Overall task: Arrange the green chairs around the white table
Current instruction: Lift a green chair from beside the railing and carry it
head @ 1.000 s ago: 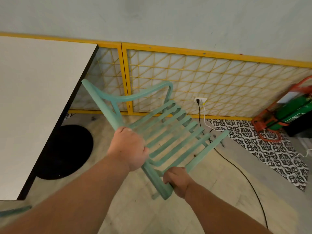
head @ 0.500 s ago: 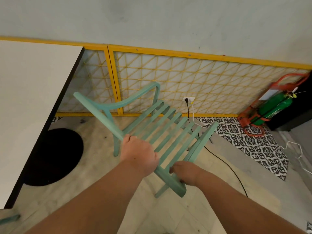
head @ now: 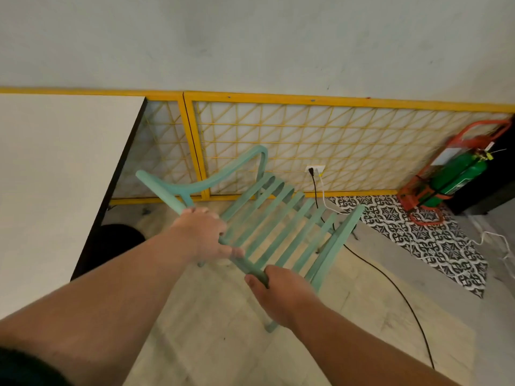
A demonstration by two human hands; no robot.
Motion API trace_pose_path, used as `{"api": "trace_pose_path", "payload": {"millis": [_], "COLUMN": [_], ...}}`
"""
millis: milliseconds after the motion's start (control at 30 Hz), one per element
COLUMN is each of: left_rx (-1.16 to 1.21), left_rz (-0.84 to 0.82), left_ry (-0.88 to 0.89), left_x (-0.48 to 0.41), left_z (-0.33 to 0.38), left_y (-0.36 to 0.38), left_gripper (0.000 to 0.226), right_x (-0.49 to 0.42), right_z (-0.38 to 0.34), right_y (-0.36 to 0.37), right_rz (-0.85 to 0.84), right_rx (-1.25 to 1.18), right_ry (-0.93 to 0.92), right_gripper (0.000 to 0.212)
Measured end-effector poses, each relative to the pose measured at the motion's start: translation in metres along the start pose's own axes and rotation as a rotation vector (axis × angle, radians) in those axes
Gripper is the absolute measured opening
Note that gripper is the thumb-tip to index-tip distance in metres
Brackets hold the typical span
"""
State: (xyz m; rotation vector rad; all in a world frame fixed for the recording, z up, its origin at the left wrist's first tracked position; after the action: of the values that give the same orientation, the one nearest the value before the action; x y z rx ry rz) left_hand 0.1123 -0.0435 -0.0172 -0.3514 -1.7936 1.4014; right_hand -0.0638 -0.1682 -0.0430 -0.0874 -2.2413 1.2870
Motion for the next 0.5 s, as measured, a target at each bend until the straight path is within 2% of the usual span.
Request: {"api": "trace_pose_path", "payload": {"millis": [100, 133, 267, 500], "left_rx": [-0.142, -0.165, -0.16, -0.162], "left_rz": [-0.119, -0.136, -0.106, -0.108], "left_ry": [-0.074, -0.065, -0.054, -0.046], "left_x": [-0.011, -0.017, -0.027, -0.023], "left_z": [-0.022, -0.022, -0.02, -0.022], "left_y": [-0.009, -0.008, -0.003, -0.004], "left_gripper": [0.139, 0.145, 0.131, 0.128], "right_x": [-0.007, -0.007, -0.004, -0.002], "right_z": [0.005, 0.005, 0.002, -0.006], "right_y": [0.005, 0.006, 0.003, 0.002], "right_rz": [0.001, 0.011, 0.05, 0.064], "right_rx": [-0.015, -0.013, -0.004, 0.066], "right_ry": [0.039, 0.039, 0.046, 0.085], "right_gripper": [0.059, 0.06, 0.058, 0.058]}}
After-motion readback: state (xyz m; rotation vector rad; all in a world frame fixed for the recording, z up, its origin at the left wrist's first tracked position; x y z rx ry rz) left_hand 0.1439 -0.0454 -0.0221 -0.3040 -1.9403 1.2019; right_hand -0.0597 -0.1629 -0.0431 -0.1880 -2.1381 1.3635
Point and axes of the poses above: each hand's wrist, its own x-axis away from the middle knuckle, its own y-axis out of the palm, z = x × y, the point moved 3 cm from there along -x, towards the middle knuckle, and after that the axes turned 5 degrees about z, right-handed, at the moved point
